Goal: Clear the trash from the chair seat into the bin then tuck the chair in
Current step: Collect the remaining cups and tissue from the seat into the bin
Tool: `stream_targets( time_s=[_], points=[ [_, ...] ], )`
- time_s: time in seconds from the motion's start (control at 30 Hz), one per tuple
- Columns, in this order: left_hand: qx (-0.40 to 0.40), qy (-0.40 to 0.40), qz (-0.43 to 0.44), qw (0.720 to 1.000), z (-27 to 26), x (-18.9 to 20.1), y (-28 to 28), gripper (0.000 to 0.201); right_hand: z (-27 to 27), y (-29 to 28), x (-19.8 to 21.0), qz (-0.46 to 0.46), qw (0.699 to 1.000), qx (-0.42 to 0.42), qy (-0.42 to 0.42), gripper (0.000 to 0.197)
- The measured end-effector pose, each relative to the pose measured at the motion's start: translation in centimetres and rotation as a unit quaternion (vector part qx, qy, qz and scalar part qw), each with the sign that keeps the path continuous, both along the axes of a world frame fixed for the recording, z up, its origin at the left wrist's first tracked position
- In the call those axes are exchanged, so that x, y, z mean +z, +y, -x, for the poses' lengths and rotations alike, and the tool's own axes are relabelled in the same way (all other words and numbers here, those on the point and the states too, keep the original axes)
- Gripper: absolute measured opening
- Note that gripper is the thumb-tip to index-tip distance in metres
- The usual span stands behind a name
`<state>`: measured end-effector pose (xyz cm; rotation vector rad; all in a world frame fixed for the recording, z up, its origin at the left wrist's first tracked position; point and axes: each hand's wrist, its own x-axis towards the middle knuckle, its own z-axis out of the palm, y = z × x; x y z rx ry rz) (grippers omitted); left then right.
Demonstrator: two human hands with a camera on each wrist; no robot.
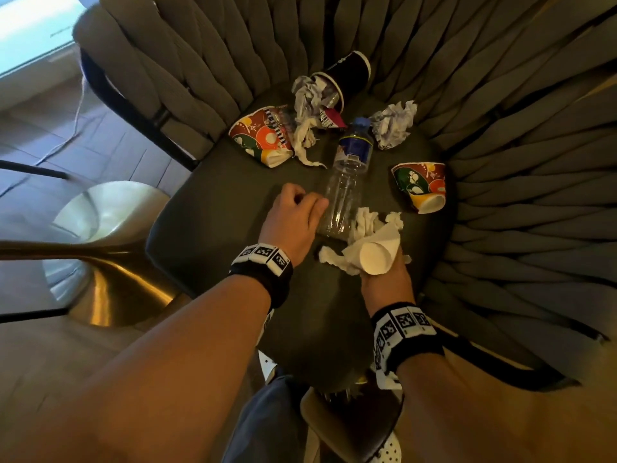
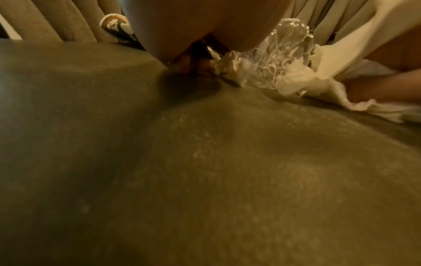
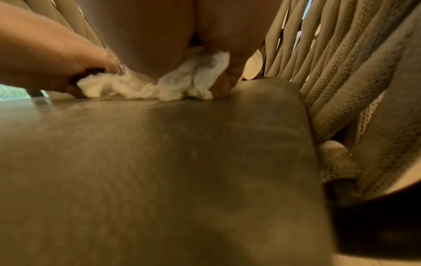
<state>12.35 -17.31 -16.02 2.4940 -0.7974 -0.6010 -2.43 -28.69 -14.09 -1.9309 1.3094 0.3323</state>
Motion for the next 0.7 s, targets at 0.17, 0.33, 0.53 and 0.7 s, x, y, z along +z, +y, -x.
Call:
stream_targets(
  time_s=[0.17, 0.33, 0.53, 0.7],
  points=[
    [-0.035, -0.066, -0.031, 0.997, 2.8, -0.7, 1.4, 0.037, 1.8, -0.1, 1.0, 0.031, 0.978, 0.172, 0.114, 0.041],
    [0.044, -0.012, -0.039, 0.998, 6.0, -0.3, 3.9, 0.028, 5.3, 1.5, 2.8, -0.033, 0.993, 0.107, 0.024, 0.048],
    [0.173, 0.057, 0.012, 0.983, 11.6, 1.7, 7.2, 0.024, 6.8, 1.8, 5.4, 0.021, 0.984, 0.175, -0.013, 0.035],
    [0.260, 0.125, 0.098, 0.953, 18.7, 4.8, 8.5, 0.028, 8.0, 2.0, 8.6, 0.056, 0.974, 0.198, -0.098, 0.039]
  ],
)
